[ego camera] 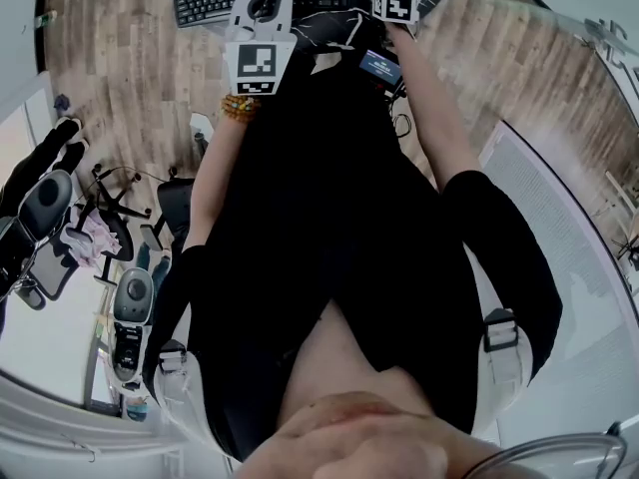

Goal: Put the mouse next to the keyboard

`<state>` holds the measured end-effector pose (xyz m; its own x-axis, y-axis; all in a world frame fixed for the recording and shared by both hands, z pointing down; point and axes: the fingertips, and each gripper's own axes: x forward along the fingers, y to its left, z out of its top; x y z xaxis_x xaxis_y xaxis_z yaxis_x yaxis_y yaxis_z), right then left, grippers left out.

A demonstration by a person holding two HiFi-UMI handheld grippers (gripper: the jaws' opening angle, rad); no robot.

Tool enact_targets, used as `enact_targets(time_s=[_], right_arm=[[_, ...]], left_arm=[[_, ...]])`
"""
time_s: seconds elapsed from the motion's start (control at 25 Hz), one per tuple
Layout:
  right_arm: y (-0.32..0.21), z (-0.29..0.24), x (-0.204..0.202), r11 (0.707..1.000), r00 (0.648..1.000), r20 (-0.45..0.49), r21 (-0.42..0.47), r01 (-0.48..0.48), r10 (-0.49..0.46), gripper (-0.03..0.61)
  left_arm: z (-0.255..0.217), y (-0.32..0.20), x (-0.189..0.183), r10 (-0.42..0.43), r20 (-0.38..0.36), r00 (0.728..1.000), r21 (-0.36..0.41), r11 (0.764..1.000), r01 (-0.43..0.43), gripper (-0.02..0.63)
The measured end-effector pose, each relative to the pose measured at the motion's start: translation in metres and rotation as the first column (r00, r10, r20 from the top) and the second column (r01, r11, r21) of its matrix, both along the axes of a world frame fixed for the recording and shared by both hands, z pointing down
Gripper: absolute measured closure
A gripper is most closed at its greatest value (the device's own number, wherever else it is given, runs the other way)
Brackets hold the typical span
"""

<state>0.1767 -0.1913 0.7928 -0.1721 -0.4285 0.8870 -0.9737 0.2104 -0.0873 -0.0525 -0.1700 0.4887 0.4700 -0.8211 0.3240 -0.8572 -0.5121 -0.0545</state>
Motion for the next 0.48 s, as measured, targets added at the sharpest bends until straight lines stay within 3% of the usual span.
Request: enact_targets(time_s=[0.2,0.48], right_arm=[[0.005,0.002,0.001,0.999,1.0,0.021,-0.048,0.008,-0.007,0.29],[-0.002,-0.001,-0.003,1.0,0.994,0.105,-0.018,-0.019,0.02,0.29]], left_arm=[[-0.006,0.003,-0.003,-0.004,-0.014,1.0,0.013,1.0,0.004,0.597],[-0.012,0.005,-0.008,-0.013,-0.032,0.999,0.03,0.999,0.014,0.597]])
